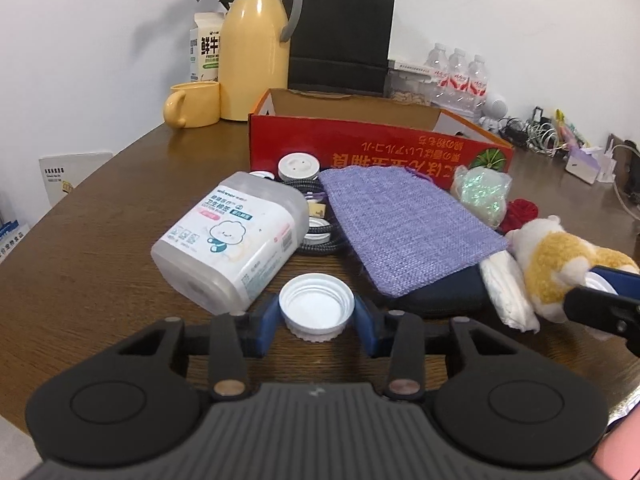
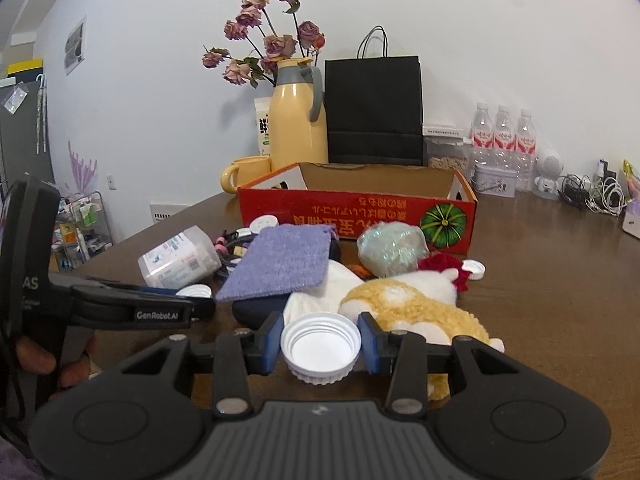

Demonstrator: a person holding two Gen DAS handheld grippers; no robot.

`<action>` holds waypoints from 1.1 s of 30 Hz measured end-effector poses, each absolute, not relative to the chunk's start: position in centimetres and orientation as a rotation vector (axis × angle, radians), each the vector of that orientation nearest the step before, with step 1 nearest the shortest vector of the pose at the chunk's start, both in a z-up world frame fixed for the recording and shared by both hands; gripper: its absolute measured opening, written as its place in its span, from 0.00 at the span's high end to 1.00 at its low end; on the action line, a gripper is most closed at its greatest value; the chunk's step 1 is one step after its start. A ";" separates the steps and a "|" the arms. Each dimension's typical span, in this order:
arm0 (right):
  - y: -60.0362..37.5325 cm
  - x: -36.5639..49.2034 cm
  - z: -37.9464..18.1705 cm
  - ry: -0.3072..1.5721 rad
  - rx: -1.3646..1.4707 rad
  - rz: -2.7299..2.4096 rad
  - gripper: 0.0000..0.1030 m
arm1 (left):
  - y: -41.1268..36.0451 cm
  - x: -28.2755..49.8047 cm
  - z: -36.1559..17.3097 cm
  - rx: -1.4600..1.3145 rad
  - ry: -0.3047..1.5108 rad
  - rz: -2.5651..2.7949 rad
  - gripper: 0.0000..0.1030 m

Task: Organize objects
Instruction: 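Carry the cap into the cardboard box and open the right tool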

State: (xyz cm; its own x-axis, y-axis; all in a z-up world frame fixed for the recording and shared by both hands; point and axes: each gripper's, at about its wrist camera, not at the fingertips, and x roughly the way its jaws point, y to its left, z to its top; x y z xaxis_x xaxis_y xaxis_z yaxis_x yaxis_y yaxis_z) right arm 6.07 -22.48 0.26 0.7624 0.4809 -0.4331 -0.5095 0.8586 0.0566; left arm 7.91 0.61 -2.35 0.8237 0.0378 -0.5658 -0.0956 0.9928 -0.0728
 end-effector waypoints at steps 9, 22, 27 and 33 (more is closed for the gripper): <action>-21.7 6.6 1.6 0.404 -0.088 0.549 0.62 | 0.5 6.8 0.4 -0.068 0.512 0.005 0.60; -20.2 14.2 7.2 0.313 -0.131 0.529 0.62 | -0.4 12.2 8.5 0.008 0.375 -0.049 0.60; -18.9 19.7 9.5 0.345 -0.138 0.516 0.62 | -0.6 16.6 11.1 0.010 0.387 -0.044 0.60; -17.7 26.4 9.5 0.433 -0.141 0.466 0.62 | -0.4 22.9 11.9 -0.015 0.471 -0.020 0.60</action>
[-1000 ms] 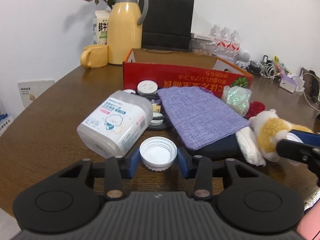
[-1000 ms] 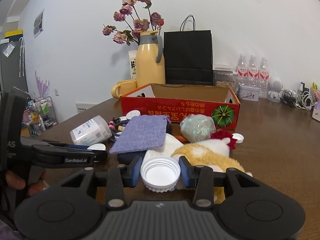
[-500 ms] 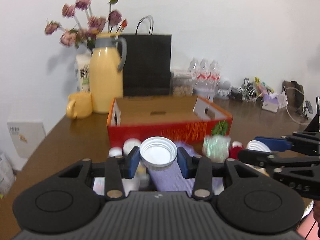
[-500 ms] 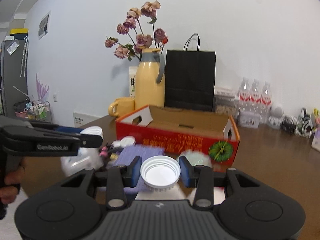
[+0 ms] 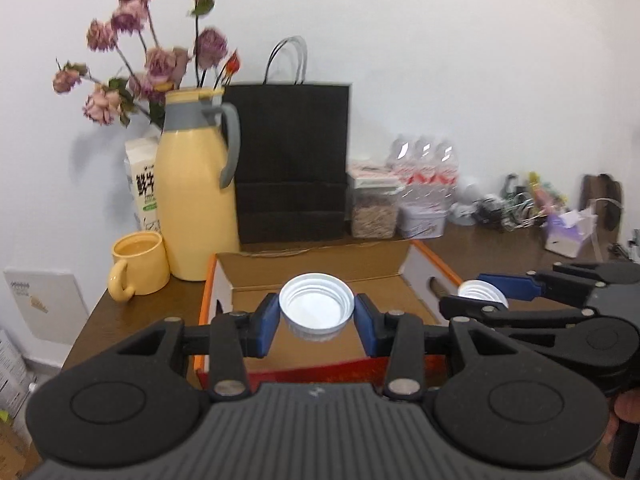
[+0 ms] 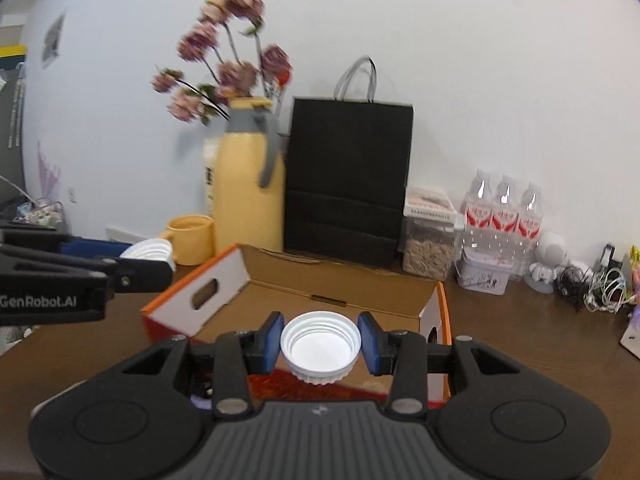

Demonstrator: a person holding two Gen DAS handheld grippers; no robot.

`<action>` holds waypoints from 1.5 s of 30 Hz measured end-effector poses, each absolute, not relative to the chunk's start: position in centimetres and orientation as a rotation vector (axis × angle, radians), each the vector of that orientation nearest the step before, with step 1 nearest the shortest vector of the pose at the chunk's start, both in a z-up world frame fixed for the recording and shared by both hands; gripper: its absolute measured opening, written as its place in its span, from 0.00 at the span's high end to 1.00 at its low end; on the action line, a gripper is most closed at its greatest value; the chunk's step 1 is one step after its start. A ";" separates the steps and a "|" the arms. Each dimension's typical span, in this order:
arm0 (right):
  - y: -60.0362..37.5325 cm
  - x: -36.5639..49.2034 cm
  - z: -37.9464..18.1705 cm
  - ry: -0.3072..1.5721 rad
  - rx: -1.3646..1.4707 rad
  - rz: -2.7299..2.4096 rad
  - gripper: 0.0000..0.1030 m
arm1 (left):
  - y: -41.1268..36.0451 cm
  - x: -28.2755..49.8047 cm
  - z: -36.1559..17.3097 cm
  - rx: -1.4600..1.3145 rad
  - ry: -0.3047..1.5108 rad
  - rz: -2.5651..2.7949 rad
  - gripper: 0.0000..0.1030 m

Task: Organize objects
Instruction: 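Carry the cap into the cardboard box and open the right tool, then move the right tool back toward the yellow-white plush toy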

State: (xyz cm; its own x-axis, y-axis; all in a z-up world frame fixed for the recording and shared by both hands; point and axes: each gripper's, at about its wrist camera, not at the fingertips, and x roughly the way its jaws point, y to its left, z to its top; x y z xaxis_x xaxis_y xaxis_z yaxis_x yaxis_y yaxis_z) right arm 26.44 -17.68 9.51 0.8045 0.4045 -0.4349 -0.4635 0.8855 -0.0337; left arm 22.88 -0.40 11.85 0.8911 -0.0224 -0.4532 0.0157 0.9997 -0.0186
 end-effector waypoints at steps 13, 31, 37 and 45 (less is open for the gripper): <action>-15.8 39.2 3.1 0.711 -0.161 0.437 0.62 | 2.0 37.1 5.6 -0.105 0.810 0.021 0.60; -15.1 40.4 0.9 0.726 -0.192 0.427 0.01 | 1.8 39.0 3.6 -0.063 0.757 0.078 0.00; -15.2 38.9 2.5 0.680 -0.182 0.423 0.00 | 2.0 37.4 4.8 -0.068 0.702 0.090 0.00; -16.4 35.2 5.7 0.595 -0.173 0.416 0.00 | 2.4 33.0 7.8 -0.074 0.602 0.090 0.00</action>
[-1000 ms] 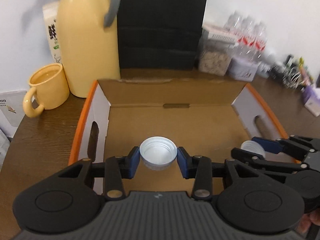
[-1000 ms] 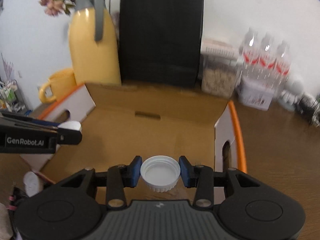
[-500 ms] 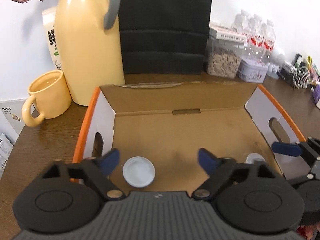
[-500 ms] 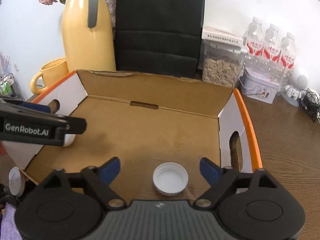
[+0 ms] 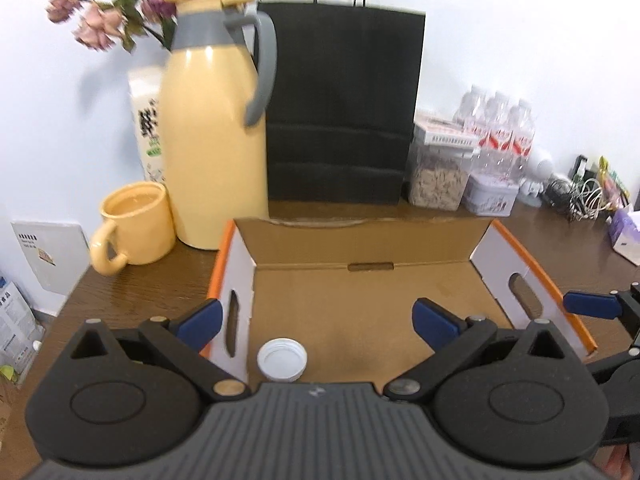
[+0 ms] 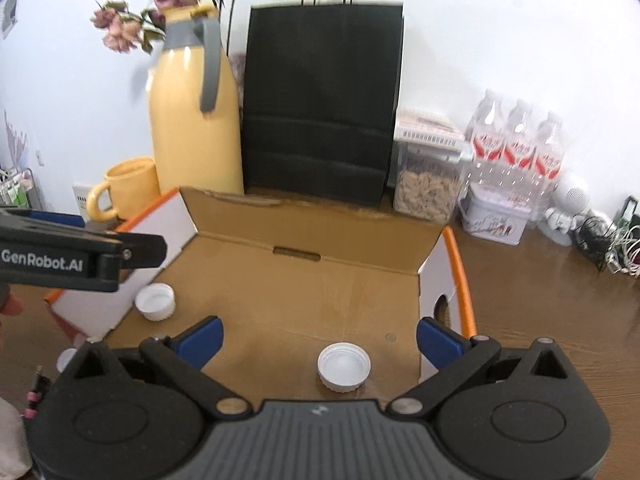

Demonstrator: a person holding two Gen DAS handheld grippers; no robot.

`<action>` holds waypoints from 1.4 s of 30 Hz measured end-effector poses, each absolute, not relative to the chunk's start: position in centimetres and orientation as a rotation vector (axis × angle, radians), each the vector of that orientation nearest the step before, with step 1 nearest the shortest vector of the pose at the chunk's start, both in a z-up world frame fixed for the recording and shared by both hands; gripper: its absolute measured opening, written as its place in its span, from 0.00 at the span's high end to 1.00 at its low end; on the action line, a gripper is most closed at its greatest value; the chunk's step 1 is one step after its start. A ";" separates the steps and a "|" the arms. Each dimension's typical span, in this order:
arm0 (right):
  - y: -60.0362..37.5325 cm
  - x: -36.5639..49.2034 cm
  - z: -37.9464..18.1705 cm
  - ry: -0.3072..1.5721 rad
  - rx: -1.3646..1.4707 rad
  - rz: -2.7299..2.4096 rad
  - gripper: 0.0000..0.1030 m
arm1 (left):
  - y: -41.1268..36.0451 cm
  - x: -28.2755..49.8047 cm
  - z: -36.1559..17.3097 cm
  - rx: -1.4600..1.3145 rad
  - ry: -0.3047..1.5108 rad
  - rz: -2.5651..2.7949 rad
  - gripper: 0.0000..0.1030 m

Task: Organize objects
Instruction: 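Move the right tool back toward the yellow-white plush toy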

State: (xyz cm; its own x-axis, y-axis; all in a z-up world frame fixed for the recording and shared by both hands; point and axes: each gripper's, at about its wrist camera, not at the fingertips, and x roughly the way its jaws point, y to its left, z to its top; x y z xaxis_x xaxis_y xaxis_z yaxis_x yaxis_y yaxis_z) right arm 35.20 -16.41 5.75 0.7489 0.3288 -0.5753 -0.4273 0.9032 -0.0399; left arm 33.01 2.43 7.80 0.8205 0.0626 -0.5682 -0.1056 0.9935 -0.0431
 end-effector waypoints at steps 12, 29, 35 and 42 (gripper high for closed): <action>-19.5 24.2 9.8 0.448 -0.177 0.427 0.00 | 3.6 21.9 11.5 -0.068 0.480 0.071 0.00; -24.8 10.5 3.4 0.482 -0.130 0.397 0.00 | 5.4 8.2 6.9 -0.099 0.476 0.064 0.00; -26.1 7.4 1.2 0.487 -0.077 0.332 0.00 | 6.5 4.9 3.4 -0.140 0.502 0.074 0.00; -25.4 7.2 -0.2 0.515 -0.019 0.279 0.00 | 6.9 4.2 2.7 -0.152 0.501 0.095 0.00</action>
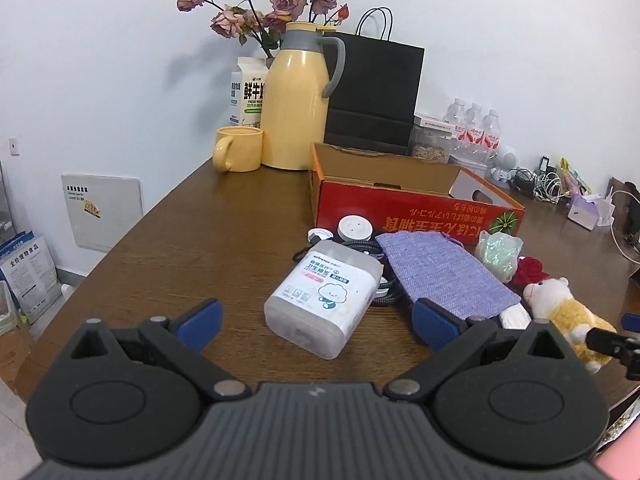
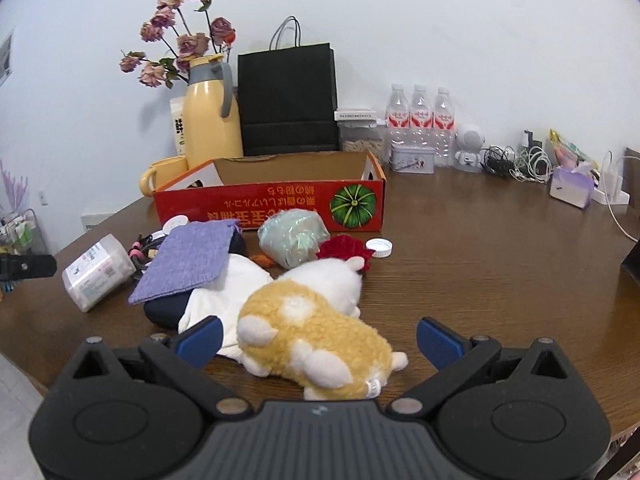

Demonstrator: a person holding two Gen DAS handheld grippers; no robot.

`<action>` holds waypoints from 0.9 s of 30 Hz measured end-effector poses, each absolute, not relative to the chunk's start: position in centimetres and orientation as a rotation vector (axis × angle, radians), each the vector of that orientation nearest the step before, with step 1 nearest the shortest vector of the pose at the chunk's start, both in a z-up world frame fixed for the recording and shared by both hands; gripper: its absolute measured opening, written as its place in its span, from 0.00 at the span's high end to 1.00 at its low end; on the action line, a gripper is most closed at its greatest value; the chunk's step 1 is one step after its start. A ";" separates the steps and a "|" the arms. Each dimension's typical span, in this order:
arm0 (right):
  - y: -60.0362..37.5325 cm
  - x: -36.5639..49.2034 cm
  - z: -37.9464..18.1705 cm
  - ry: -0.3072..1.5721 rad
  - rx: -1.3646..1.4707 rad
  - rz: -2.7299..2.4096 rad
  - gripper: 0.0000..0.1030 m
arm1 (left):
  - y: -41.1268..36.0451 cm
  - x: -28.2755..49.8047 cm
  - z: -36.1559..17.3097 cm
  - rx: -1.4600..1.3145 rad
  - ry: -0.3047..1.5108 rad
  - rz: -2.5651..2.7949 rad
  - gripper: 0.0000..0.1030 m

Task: Organize objects
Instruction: 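Move the right tool back toward the yellow-white plush toy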

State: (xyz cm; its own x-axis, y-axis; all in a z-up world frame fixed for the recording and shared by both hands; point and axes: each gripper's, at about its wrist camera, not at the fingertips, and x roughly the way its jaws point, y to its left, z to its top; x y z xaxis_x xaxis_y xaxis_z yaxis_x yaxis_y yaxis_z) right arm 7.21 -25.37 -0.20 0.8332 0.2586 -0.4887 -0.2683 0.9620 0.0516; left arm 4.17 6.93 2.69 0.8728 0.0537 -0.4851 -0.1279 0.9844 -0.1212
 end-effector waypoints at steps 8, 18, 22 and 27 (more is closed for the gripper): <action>-23.8 9.4 -0.6 0.534 -0.035 0.278 0.00 | 7.2 4.6 2.3 -0.159 0.508 0.090 0.00; -24.5 11.6 -2.9 0.567 -0.059 0.377 0.00 | 8.2 5.7 1.2 -0.174 0.541 0.102 0.00; -24.7 12.2 -3.6 0.593 -0.055 0.437 0.01 | 8.4 6.2 1.2 -0.172 0.543 0.099 0.00; -24.7 12.3 -3.8 0.588 -0.052 0.483 0.18 | 8.1 7.2 1.3 -0.159 0.545 0.094 0.00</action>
